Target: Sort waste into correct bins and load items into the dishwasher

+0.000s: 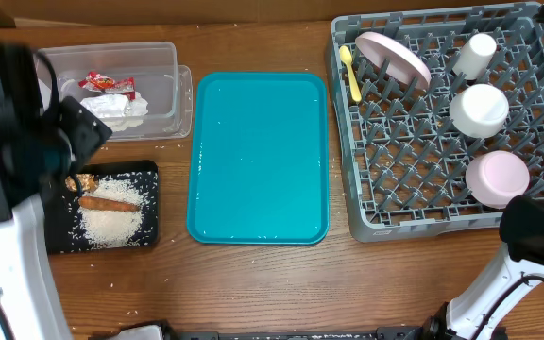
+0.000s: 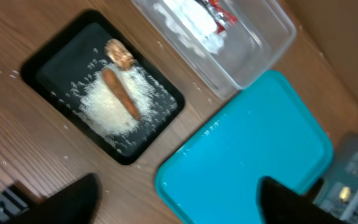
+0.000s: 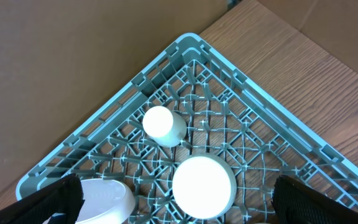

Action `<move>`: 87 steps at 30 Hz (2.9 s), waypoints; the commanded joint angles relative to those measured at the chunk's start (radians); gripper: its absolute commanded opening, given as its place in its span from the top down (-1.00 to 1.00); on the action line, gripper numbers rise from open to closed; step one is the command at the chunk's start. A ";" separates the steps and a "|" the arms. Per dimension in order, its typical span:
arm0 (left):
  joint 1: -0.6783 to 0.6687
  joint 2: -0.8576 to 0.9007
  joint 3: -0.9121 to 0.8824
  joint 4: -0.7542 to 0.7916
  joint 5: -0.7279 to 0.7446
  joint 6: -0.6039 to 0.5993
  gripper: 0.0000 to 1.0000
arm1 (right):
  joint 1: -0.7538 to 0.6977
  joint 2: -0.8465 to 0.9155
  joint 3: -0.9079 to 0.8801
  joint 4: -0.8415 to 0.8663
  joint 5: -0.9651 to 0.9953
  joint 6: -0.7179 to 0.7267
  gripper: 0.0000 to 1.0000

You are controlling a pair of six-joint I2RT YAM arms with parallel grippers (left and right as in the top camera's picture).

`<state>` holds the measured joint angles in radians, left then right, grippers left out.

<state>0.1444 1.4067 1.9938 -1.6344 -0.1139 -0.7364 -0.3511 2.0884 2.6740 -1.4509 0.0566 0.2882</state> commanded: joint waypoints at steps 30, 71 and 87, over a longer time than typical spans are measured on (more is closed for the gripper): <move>0.000 0.164 -0.253 0.173 -0.155 -0.274 -0.99 | 0.002 -0.080 0.002 0.004 0.002 0.000 -1.00; 0.000 0.188 -0.253 0.173 -0.155 -0.274 -1.00 | 0.222 -1.821 -2.387 1.486 -0.096 0.001 -1.00; 0.000 0.188 -0.253 0.173 -0.155 -0.274 -0.99 | 0.240 -2.044 -2.662 1.682 -0.087 0.007 -1.00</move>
<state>0.1444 1.5902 1.7508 -1.4609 -0.2516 -0.9958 -0.1169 0.1047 0.0444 0.2382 -0.0433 0.2882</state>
